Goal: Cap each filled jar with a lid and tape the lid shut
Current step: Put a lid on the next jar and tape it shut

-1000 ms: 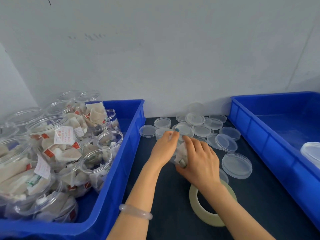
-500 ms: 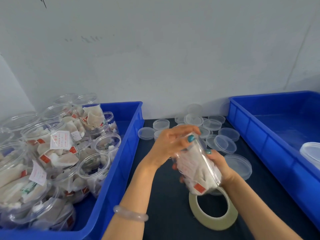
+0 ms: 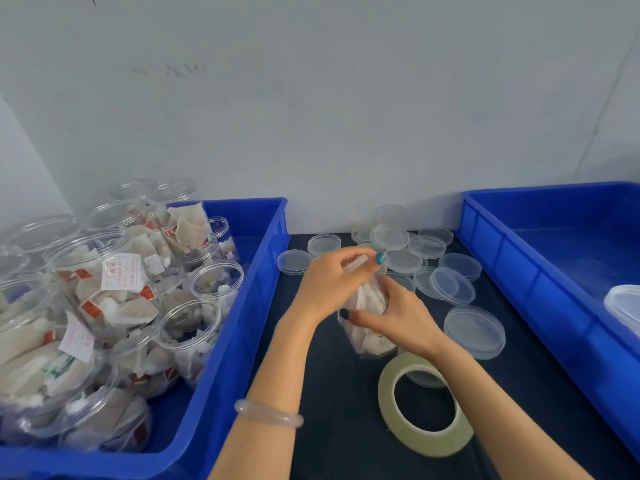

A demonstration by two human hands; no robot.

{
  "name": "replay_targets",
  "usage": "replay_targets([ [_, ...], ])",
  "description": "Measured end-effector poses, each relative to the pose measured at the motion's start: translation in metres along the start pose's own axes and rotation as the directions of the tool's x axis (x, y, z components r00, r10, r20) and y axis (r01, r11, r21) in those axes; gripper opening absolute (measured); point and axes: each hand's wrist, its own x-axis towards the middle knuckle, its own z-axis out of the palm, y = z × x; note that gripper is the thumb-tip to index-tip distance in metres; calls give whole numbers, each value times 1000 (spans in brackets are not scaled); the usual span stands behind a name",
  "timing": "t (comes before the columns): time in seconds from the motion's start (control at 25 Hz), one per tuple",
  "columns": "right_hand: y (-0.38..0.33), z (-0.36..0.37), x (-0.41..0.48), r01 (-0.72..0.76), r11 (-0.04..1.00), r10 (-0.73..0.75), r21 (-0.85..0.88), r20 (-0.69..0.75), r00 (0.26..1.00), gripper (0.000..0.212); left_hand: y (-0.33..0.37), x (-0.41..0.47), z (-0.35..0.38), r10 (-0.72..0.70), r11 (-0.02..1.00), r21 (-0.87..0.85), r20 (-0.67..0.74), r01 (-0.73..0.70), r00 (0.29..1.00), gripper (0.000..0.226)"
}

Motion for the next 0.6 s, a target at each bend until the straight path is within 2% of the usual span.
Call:
replay_targets([
  [0.08, 3, -4, 1, -26, 965, -3, 260, 107, 994, 70, -4, 1, 0, 19, 998, -54, -29, -21, 999, 36],
  [0.12, 5, -7, 1, -42, 942, -9, 332, 151, 988, 69, -7, 1, -1, 18, 997, -76, -18, -19, 1000, 27],
  [0.2, 5, -8, -4, -70, 920, -18, 385, 221, 975, 72, -9, -2, -1, 17, 995, -95, 4, -16, 1000, 18],
  [0.28, 9, -4, -9, -89, 926, -15, 366, 271, 963, 79, -10, -6, 2, 24, 998, -65, 21, -22, 999, 19],
  [0.36, 19, -4, -18, -90, 972, 23, 218, 293, 956, 98, -13, -9, 5, 41, 997, 57, 25, -43, 999, 22],
  [0.44, 37, -10, -39, 4, 994, 22, -113, 228, 973, 105, -20, -14, 9, 101, 955, 281, -11, -94, 995, 23],
  [0.52, 57, -17, -67, 197, 907, -109, -371, 246, 963, 79, -27, -18, 14, 195, 884, 442, -57, -150, 979, 25],
  [0.6, 66, -21, -90, 287, 823, -101, -490, 371, 923, 70, -31, -19, 17, 270, 836, 512, -69, -198, 961, 30],
])
